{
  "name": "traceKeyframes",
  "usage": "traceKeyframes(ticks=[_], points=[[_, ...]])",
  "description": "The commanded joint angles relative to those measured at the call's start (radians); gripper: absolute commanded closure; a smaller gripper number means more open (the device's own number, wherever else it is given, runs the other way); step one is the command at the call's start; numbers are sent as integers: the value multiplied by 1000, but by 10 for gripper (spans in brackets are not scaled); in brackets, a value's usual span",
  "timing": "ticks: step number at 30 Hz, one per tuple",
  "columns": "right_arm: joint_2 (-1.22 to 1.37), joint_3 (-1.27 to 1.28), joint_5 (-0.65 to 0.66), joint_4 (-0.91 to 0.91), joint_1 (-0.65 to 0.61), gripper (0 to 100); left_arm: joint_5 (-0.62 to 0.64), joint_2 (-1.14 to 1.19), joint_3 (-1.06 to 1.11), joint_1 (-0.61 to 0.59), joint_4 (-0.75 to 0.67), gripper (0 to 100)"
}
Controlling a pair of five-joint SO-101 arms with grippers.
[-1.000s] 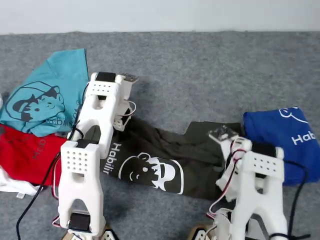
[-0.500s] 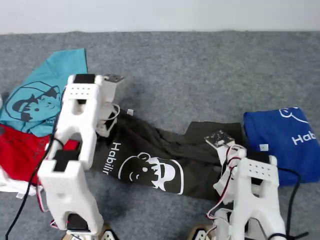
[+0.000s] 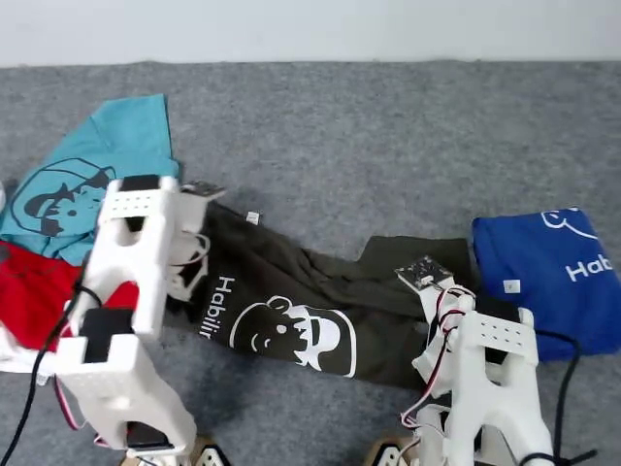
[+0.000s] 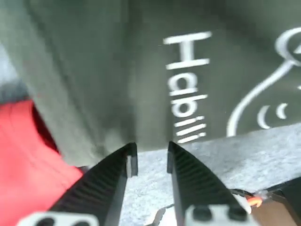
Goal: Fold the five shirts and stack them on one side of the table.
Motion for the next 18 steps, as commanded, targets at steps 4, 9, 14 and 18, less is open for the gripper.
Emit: traceKeyframes(ticks=[4,9,14,18], points=[[-21,-21,14,-1,-10,808,-58,-5,-4,-84,-3,879],[-21,-21,14,1,-10,808,-58,-2,-90,-81,55,877],[-21,-20,14,1,-10,808,-58,9,-170,-78,74,877],[-21,-17,14,1,-8,808,-61,60,-162,-94,72,877]])
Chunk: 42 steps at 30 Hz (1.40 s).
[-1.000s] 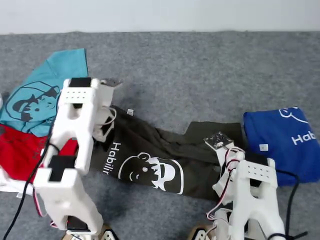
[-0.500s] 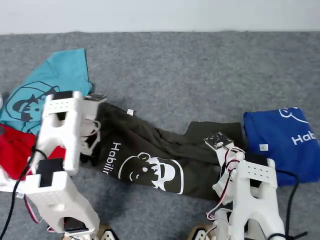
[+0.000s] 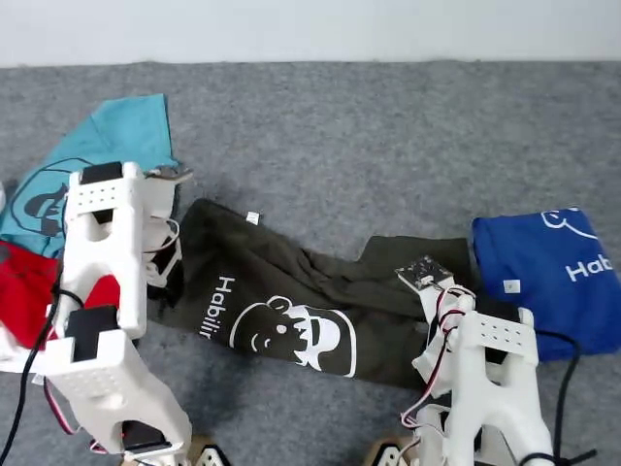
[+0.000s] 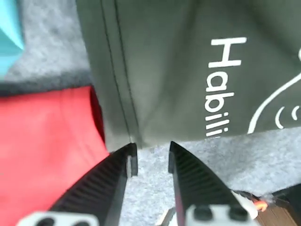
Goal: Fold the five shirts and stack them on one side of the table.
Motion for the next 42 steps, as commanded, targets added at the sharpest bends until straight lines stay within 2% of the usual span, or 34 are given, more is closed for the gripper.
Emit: traceKeyframes(ticks=[1,6,14,22,27,35,42], points=[[-21,-17,14,1,-8,808,-11,41,-28,-25,12,877],[-21,-17,14,1,-8,808,-12,160,-30,-66,-40,877],[-21,-17,14,1,-8,808,-11,315,-33,-60,-120,882],[-21,-21,11,2,-4,808,-6,328,-44,49,-106,974],[-21,-23,11,1,-4,808,-5,328,-42,123,-112,983],[-21,-35,11,-7,-1,808,-5,330,-42,155,-114,985],[-13,-80,18,1,97,808,-5,330,-41,155,-114,985]])
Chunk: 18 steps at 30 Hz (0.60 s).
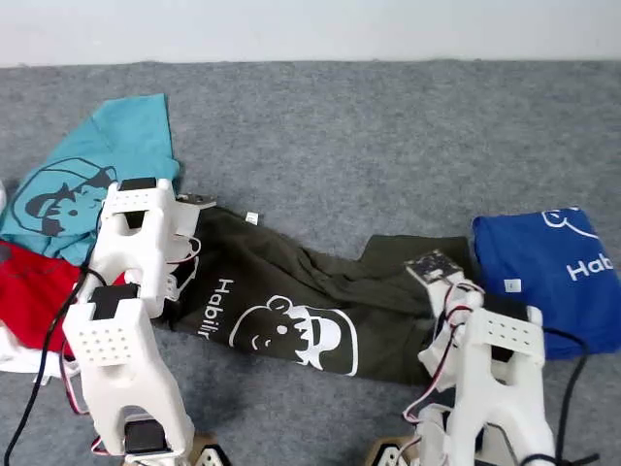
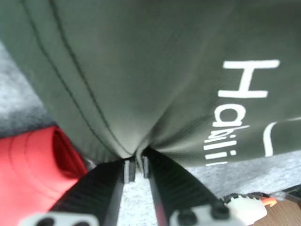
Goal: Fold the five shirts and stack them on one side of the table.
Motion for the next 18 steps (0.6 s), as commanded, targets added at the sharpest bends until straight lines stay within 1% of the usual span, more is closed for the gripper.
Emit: traceKeyframes(ticks=[1,4,7,9,12,14,18], points=[[-12,-32,31,1,50,808,-5,43,-4,61,-38,985],[-12,23,63,-13,51,808,-5,49,-4,61,-38,985],[-12,71,64,-62,54,820,-5,80,-8,63,-32,985],[-12,103,68,-116,51,881,-3,86,-10,63,-31,985],[-15,141,109,-171,54,995,-3,86,-10,63,-31,985],[-21,141,112,-173,56,976,-3,86,-10,63,-31,985],[-21,51,109,-159,56,987,-2,84,-51,63,-8,985]])
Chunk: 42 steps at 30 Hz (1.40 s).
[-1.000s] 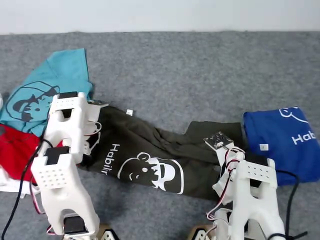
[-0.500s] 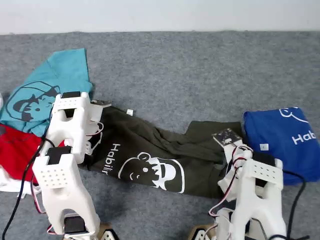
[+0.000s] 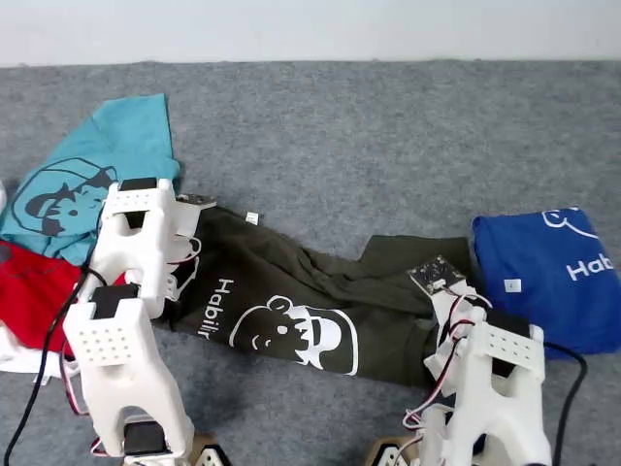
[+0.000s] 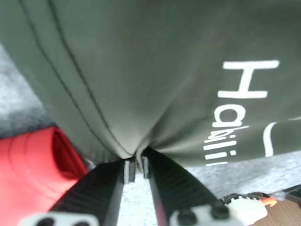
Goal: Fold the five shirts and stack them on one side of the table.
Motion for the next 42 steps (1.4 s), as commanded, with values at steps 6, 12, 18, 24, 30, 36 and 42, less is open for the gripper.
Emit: traceKeyframes(ticks=[6,12,18,24,30,36,42], points=[[4,-410,-55,162,8,988,61,-40,-252,57,106,986],[4,-629,-132,191,5,988,115,-275,-283,64,106,986],[2,-724,-183,196,4,988,117,-532,-285,64,104,986],[-47,-919,-224,196,-35,988,117,-822,-285,66,31,986],[-105,-898,-216,269,-137,988,117,-896,-217,66,104,986],[-113,-755,-216,243,-137,988,117,-779,154,64,49,978],[-113,-732,-216,242,-143,988,115,-575,271,64,-74,878]])
